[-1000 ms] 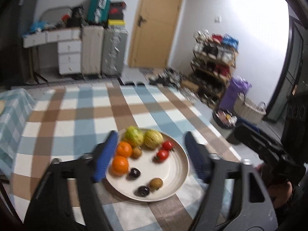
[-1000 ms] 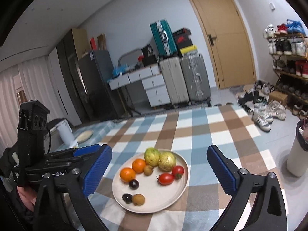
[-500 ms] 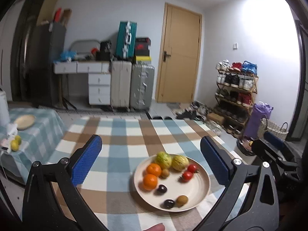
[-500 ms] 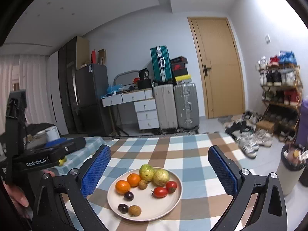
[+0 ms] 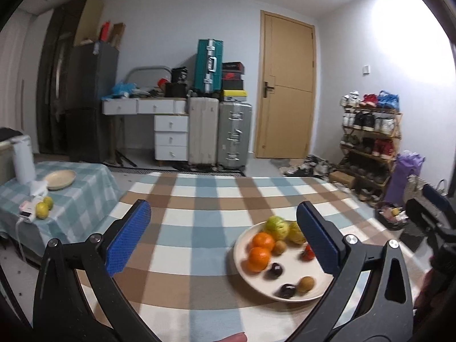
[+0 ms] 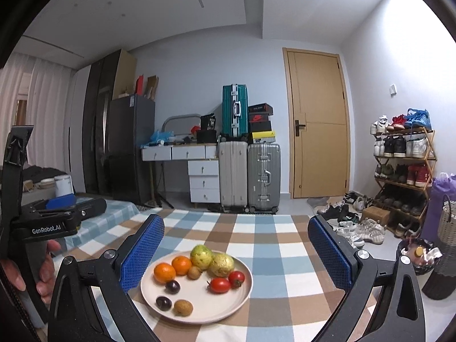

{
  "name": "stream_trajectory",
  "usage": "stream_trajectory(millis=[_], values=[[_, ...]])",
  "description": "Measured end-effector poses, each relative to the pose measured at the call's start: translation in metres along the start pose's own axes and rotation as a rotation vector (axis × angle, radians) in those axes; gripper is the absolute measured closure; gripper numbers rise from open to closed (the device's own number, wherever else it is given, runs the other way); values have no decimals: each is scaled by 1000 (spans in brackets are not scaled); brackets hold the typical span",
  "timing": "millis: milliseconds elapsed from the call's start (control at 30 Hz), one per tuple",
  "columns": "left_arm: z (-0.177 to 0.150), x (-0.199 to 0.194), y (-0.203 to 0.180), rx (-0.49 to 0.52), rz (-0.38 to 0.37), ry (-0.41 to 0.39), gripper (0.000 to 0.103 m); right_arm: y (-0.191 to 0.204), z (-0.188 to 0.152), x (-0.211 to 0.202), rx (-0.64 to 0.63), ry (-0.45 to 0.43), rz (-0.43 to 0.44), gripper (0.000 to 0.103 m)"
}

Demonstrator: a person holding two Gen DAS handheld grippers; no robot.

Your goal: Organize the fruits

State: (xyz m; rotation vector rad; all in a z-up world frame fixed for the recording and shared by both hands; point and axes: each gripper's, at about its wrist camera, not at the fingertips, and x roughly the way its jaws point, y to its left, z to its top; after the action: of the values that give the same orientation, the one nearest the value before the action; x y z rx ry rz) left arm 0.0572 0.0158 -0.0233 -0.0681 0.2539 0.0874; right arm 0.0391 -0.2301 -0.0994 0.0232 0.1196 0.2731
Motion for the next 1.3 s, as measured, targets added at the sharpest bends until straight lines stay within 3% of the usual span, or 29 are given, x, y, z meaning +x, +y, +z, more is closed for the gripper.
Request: stream_trajectory(millis=[333,700,1300], values=[[-42,24,8,32,12,58,1,0,-25,19,-18,111,-34,0],[-61,45,5,45,3,104,1,-8,-45,38,18,169,-1,0],[-66,44,1,56,-12,66,1,0,-46,41,-13,177,17,0]])
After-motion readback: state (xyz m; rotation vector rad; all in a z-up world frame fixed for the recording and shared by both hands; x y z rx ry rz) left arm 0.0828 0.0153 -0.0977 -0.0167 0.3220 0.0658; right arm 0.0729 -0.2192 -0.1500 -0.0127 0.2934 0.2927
